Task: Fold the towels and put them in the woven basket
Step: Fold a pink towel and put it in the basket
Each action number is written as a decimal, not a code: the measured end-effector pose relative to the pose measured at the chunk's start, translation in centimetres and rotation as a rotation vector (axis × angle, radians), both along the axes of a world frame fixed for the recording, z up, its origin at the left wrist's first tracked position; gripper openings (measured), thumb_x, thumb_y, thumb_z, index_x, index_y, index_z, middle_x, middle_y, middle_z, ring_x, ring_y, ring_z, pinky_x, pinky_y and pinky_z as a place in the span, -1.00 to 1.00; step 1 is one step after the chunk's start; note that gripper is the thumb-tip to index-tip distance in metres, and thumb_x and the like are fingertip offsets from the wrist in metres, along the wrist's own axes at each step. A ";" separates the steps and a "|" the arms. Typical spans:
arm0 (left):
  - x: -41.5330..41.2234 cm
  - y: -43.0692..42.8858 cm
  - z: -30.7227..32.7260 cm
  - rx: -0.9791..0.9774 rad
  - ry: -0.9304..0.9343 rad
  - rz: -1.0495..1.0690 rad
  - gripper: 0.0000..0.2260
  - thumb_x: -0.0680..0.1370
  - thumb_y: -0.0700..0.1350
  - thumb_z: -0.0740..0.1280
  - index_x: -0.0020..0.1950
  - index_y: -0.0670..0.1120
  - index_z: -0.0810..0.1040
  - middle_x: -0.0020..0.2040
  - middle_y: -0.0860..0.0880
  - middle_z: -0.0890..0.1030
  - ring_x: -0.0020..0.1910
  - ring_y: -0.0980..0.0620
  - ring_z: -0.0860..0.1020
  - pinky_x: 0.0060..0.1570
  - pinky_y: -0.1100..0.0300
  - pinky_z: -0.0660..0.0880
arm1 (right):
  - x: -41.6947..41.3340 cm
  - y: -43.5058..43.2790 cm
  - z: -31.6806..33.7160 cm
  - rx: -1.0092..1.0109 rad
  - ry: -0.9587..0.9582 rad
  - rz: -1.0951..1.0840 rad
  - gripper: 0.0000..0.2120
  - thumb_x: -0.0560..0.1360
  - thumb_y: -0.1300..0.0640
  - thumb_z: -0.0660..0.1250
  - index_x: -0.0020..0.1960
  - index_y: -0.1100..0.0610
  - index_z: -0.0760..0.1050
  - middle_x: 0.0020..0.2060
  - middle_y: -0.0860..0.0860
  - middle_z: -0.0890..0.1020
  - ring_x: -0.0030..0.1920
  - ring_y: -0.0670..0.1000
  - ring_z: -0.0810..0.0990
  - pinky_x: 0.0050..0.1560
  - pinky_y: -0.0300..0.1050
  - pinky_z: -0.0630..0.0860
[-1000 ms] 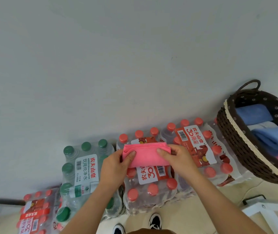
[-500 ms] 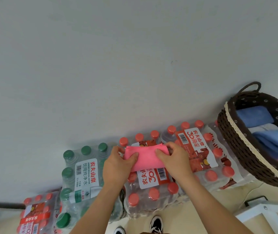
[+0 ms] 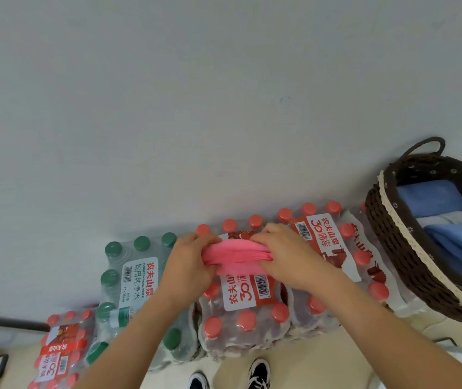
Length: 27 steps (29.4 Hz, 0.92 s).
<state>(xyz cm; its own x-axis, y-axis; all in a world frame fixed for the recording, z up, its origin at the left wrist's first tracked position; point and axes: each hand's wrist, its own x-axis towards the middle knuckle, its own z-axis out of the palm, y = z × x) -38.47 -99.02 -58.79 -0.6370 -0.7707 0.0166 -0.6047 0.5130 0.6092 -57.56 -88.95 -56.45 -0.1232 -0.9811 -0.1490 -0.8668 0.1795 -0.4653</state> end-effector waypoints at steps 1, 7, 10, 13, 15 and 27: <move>0.4 0.4 -0.3 -0.135 0.019 -0.022 -0.59 0.28 -0.28 0.42 0.10 -0.02 0.58 -0.02 0.00 0.54 -0.05 0.03 0.42 -0.08 0.26 0.33 | 0.2 0.3 -0.4 -0.119 0.108 0.017 -0.69 0.45 0.18 0.35 0.18 0.00 0.49 0.00 -0.09 0.47 0.05 -0.05 0.41 0.10 -0.10 0.40; 3.0 4.5 -3.1 -0.342 -0.058 -0.155 -0.71 0.26 -0.14 0.36 -0.05 0.01 0.44 -0.05 0.05 0.45 -0.10 -0.02 0.39 -0.19 0.03 0.44 | 2.9 4.7 -5.5 -0.309 0.320 0.074 -0.64 0.32 0.20 0.22 0.10 0.01 0.45 -0.07 -0.04 0.49 -0.05 0.04 0.43 -0.10 -0.06 0.34; 3.3 5.3 -2.6 -0.263 -0.037 -0.119 -0.84 0.36 0.05 0.33 -0.12 0.03 0.50 -0.09 0.13 0.47 -0.11 0.05 0.41 -0.15 0.09 0.41 | 3.5 6.1 -5.6 -0.307 0.248 -0.016 -0.75 0.38 -0.04 0.30 0.05 -0.04 0.49 -0.09 -0.11 0.50 -0.07 -0.01 0.47 -0.05 -0.06 0.27; 2.9 5.5 -2.0 -0.100 0.072 0.059 -0.83 0.47 0.13 0.29 -0.16 0.06 0.47 -0.25 0.16 0.50 -0.23 0.11 0.45 -0.21 0.09 0.45 | 4.0 5.1 -4.6 -0.319 0.223 -0.123 -0.73 0.51 -0.18 0.18 -0.18 -0.08 0.55 -0.25 -0.16 0.52 -0.18 -0.06 0.48 -0.08 -0.02 0.26; 2.3 5.3 -2.0 0.000 0.091 0.169 -0.81 0.48 0.05 0.37 0.01 0.03 0.48 -0.30 0.10 0.50 -0.27 0.10 0.47 -0.26 0.08 0.46 | 4.1 4.0 -4.0 -0.238 0.240 -0.187 -0.66 0.52 -0.20 0.16 -0.28 -0.04 0.52 -0.29 -0.14 0.53 -0.21 -0.06 0.49 -0.06 0.01 0.26; 2.6 5.1 -2.7 0.121 0.047 0.074 -0.48 0.36 -0.06 0.50 0.25 0.06 0.38 0.06 0.06 0.42 0.08 0.01 0.40 0.03 0.15 0.36 | 4.3 4.6 -3.8 -0.002 -0.169 -0.381 -0.46 0.35 -0.02 0.49 0.27 -0.10 0.36 0.25 -0.17 0.43 0.27 -0.04 0.41 0.26 0.10 0.37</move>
<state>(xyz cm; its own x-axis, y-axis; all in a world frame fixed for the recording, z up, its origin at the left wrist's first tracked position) -35.92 -93.94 -61.48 -0.5789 -0.8138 -0.0509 -0.6079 0.3891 0.6922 -53.31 -84.37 -60.28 -0.4513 -0.8705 -0.1962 -0.6497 0.4713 -0.5965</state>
